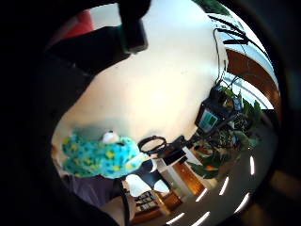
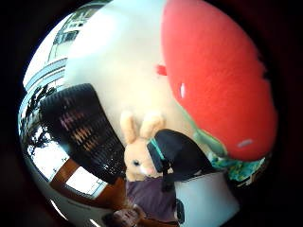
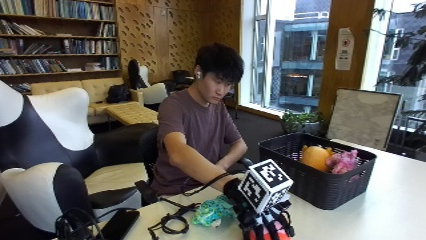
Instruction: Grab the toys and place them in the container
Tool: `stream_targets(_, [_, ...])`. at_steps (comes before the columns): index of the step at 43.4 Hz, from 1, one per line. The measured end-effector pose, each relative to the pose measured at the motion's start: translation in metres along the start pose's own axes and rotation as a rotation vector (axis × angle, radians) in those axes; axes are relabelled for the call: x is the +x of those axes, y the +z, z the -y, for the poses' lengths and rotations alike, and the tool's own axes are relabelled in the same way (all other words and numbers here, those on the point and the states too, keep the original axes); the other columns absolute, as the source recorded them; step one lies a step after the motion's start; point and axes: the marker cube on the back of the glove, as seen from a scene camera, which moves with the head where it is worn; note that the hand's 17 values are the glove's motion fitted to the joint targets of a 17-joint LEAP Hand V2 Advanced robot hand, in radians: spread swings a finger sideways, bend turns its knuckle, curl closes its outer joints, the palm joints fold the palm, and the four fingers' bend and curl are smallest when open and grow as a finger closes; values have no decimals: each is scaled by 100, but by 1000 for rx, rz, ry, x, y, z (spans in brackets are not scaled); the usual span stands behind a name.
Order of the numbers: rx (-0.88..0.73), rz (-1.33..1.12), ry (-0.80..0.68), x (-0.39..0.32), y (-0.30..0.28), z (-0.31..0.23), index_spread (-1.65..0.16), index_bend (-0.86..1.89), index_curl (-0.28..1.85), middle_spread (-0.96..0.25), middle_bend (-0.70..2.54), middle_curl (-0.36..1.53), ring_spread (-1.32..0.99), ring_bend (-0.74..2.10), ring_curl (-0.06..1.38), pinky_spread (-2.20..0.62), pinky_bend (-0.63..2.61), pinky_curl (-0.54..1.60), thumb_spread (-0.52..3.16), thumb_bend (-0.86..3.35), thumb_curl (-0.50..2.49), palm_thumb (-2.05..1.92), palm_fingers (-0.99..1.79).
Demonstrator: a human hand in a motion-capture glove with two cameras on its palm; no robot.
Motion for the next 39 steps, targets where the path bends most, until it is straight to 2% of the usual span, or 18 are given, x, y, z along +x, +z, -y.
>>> stream_targets(3, [112,40,-7,-2,4,8,-25,2,11,7,8,14,5,55,24,3,121,41,127,5,30,13,-11])
stream_targets(7, [222,115,-34,-2,-2,13,-27,16,13,1,29,20,-7,82,31,-8,109,36,131,14,36,31,38])
stream_targets(8, [247,137,-38,-2,-5,14,-27,15,12,0,31,20,-9,85,30,-11,109,36,132,15,37,34,42])
stream_targets(9, [269,157,-41,-1,-7,14,-27,17,13,-3,38,22,-13,93,33,-15,109,36,133,18,39,38,60])
stream_targets(12, [305,188,-46,-2,-14,12,-28,17,13,-9,44,25,-21,102,37,-21,113,38,123,23,46,54,73])
stream_targets(13, [311,193,-49,-3,-18,10,-28,16,14,-8,41,25,-21,101,37,-21,106,35,131,20,43,45,58])
stream_targets(14, [318,200,-55,-5,-22,8,-30,28,17,-12,56,30,-24,109,43,-23,113,40,117,25,49,59,91])
stream_targets(15, [326,209,-61,-6,-27,4,-31,23,13,-14,53,28,-26,108,40,-25,112,38,113,24,50,60,86])
stream_targets(16, [332,218,-70,-9,-33,0,-32,29,16,-16,61,31,-28,110,42,-26,111,39,109,25,53,63,96])
stream_targets(19, [351,242,-104,-17,-58,-17,-35,36,18,-21,73,36,-32,115,46,-28,109,40,99,26,57,67,100])
stream_targets(29, [462,195,-192,-55,-168,-88,-41,55,28,-31,95,51,-41,125,56,-33,111,47,72,24,69,71,89])
stream_targets(34, [524,157,-268,-97,-221,-129,-43,63,33,-34,102,56,-44,129,59,-35,115,50,63,22,73,72,83])
stream_targets(39, [551,109,-320,-148,-243,-154,-45,69,38,-37,107,62,-46,132,62,-36,120,53,55,21,78,72,77])
